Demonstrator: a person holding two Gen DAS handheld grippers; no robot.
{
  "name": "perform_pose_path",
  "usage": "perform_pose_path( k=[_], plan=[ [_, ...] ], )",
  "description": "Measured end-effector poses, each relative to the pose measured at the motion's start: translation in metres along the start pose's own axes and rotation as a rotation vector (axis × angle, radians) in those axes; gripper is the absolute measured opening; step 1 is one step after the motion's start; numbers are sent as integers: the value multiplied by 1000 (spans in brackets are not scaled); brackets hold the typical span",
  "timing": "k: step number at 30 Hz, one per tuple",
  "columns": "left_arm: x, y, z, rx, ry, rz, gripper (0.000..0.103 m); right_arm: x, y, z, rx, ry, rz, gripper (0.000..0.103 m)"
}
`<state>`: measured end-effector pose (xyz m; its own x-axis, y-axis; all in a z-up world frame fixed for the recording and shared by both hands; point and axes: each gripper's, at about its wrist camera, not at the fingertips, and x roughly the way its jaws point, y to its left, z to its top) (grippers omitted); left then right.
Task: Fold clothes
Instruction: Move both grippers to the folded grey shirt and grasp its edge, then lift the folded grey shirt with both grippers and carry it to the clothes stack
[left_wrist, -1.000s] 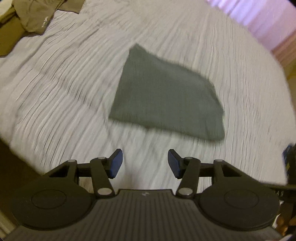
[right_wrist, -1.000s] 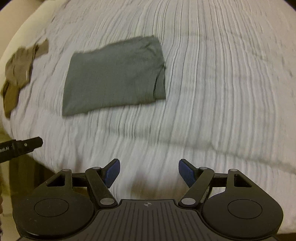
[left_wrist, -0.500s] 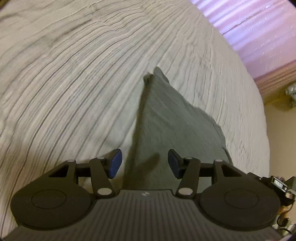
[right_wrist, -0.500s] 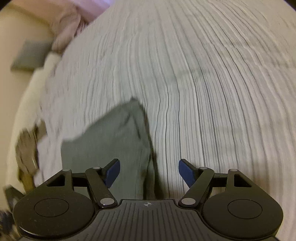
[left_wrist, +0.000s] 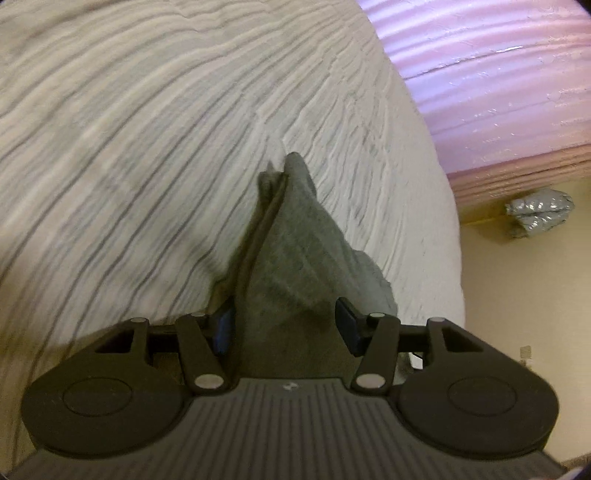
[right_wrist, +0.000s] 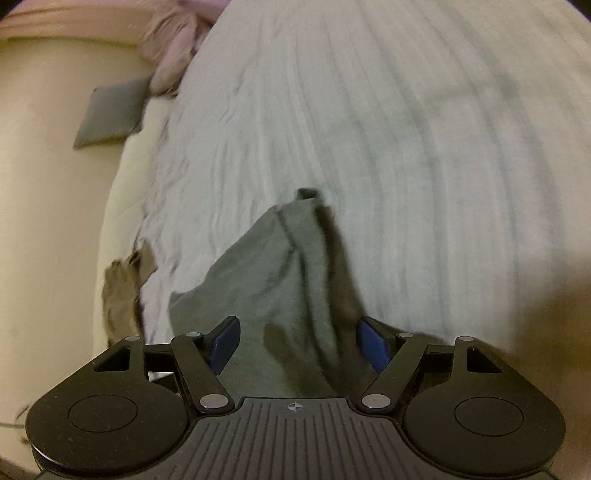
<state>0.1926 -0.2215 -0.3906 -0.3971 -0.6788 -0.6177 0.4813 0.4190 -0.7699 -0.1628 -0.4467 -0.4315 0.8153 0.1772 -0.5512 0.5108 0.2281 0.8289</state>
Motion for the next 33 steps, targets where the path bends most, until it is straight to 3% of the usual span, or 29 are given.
perform_pose_path(
  k=[2, 3, 4, 5, 7, 11, 17, 21, 25, 33],
  plan=[
    [9, -1, 3, 6, 17, -14, 41, 11, 1, 5, -16, 16, 20, 66],
    [12, 0, 6, 4, 26, -21, 37, 16, 0, 8, -8, 16, 21, 42],
    [16, 1, 8, 2, 34, -28, 27, 22, -2, 10, 4, 16, 19, 27],
    [18, 1, 10, -1, 42, -33, 18, 27, -6, 12, 27, 19, 28, 24],
    [16, -3, 13, 7, 44, -33, 11, 27, -4, 11, 17, 1, 33, 15],
    [7, -32, 12, 97, 27, -15, 7, 6, 8, -1, -28, -82, 55, 8],
    [-7, -121, 6, 236, -21, -72, 6, -65, 36, -22, -96, -254, 75, 7],
    [8, -212, -11, 361, -9, -132, 6, -146, 44, -38, -103, -416, 91, 7],
    [41, -314, -46, 462, 33, -228, 6, -254, 44, -64, -111, -586, 86, 7],
    [160, -530, -173, 624, 226, -482, 6, -492, 30, -151, -109, -911, -69, 7]
  ],
)
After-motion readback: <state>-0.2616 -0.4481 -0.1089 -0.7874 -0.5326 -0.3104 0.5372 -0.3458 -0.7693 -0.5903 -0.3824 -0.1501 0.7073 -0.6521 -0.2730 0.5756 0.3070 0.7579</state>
